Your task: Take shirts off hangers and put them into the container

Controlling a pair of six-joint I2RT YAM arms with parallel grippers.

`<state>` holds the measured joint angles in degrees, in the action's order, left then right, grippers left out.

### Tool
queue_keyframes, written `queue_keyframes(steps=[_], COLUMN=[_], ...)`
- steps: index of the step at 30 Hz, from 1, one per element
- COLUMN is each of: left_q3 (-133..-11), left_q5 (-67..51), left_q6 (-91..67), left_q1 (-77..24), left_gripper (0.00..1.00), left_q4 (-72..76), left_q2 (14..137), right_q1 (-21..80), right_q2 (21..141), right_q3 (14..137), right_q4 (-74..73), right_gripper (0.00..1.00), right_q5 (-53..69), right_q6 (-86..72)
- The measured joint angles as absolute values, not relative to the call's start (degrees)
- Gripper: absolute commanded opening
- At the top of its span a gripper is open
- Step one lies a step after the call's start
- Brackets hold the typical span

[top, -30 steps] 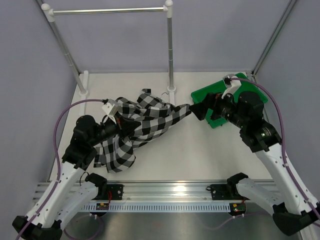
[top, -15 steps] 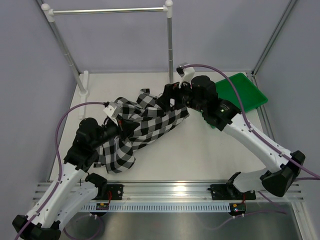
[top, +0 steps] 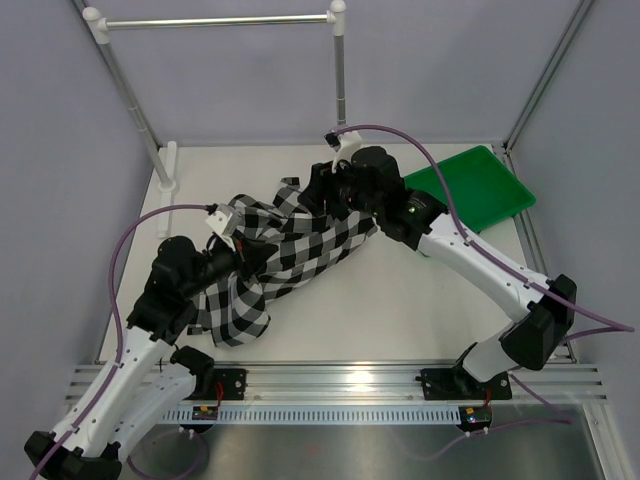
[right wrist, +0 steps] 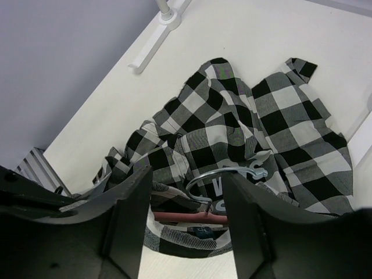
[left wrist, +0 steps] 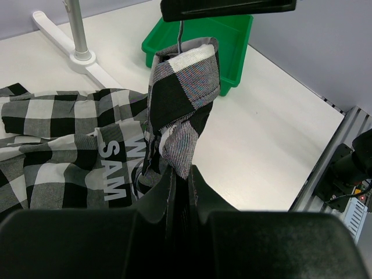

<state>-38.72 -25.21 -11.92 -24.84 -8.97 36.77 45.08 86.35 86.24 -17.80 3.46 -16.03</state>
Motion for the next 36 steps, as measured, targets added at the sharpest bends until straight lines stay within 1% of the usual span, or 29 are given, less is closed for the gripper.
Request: queue_keyframes(steps=[4, 7, 8, 11, 12, 13, 14, 16, 17, 19, 20, 21, 22, 24, 27, 31, 36], left_q3=[-38.74, -38.72, -38.72, -38.72, -38.72, -38.72, -38.72, -38.74, -38.81, -39.35, -39.86, -40.56, -41.25, -42.94, -46.74, -51.62, -56.86], left_q5=[-25.06, -24.97, -24.93, -24.77, -24.73, -24.73, -24.69, -24.67, -24.75, -25.69, -26.02, -26.37, -26.59, -26.79, -26.81, -26.92, -28.32], left_q6=[-11.90, -11.86, -11.88, -11.88, -11.90, -11.94, -11.99, -12.29, -12.32, -13.06, -13.26, -13.80, -13.93, -14.48, -15.22, -15.92, -17.43], left_q1=[-24.84, -24.84, -24.84, -24.84, -24.84, -24.84, -24.84, -24.84, -24.84, -24.86, -24.88, -24.93, -24.95, -24.97, -24.97, -24.97, -25.69], left_gripper=[0.00, 0.00, 0.00, 0.00, 0.00, 0.01, 0.06, 0.25, 0.41, 0.61, 0.68, 0.79, 0.83, 0.89, 0.91, 0.90, 0.83], left_q4=[-8.97, -8.97, -8.97, -8.88, -8.91, -8.91, -8.91, -8.82, -8.69, -8.56, -8.47, -8.49, -8.47, -8.69, -9.08, -9.23, -8.75], left_q2=[36.67, 36.67, 36.67, 36.69, 36.73, 36.73, 36.75, 37.10, 37.36, 38.09, 38.41, 38.72, 38.87, 39.22, 40.51, 43.59, 50.59], right_q1=[45.10, 45.12, 45.12, 45.17, 45.32, 45.43, 45.43, 45.43, 45.45, 45.50, 45.50, 45.50, 45.50, 45.54, 45.78, 46.52, 47.18], right_q2=[87.59, 88.31, 88.47, 88.66, 88.66, 88.66, 88.66, 88.55, 88.47, 87.83, 87.37, 86.78, 85.97, 84.20, 81.36, 78.52, 76.27], right_q3=[86.28, 86.28, 86.28, 86.28, 86.28, 86.28, 86.28, 86.28, 86.26, 85.84, 85.54, 85.12, 84.60, 83.35, 81.36, 79.59, 77.76], right_q4=[-17.58, -17.37, -17.34, -17.21, -17.12, -17.02, -16.95, -16.99, -16.99, -16.97, -16.99, -16.97, -16.99, -16.71, -15.94, -14.87, -13.98], right_gripper=[0.45, 0.35, 0.28, 0.13, 0.01, 0.00, 0.00, 0.00, 0.00, 0.00, 0.00, 0.00, 0.00, 0.00, 0.00, 0.00, 0.00], right_q5=[3.44, 3.44, 3.42, 3.38, 3.27, 2.79, 2.48, 1.72, 1.23, 0.05, -0.49, -0.84, -1.08, -1.45, -2.00, -2.11, -2.04], right_q6=[-16.25, -16.36, -16.36, -16.88, -16.95, -16.88, -16.78, -16.38, -16.05, -14.63, -13.91, -13.17, -12.49, -11.38, -9.87, -8.05, -6.42])
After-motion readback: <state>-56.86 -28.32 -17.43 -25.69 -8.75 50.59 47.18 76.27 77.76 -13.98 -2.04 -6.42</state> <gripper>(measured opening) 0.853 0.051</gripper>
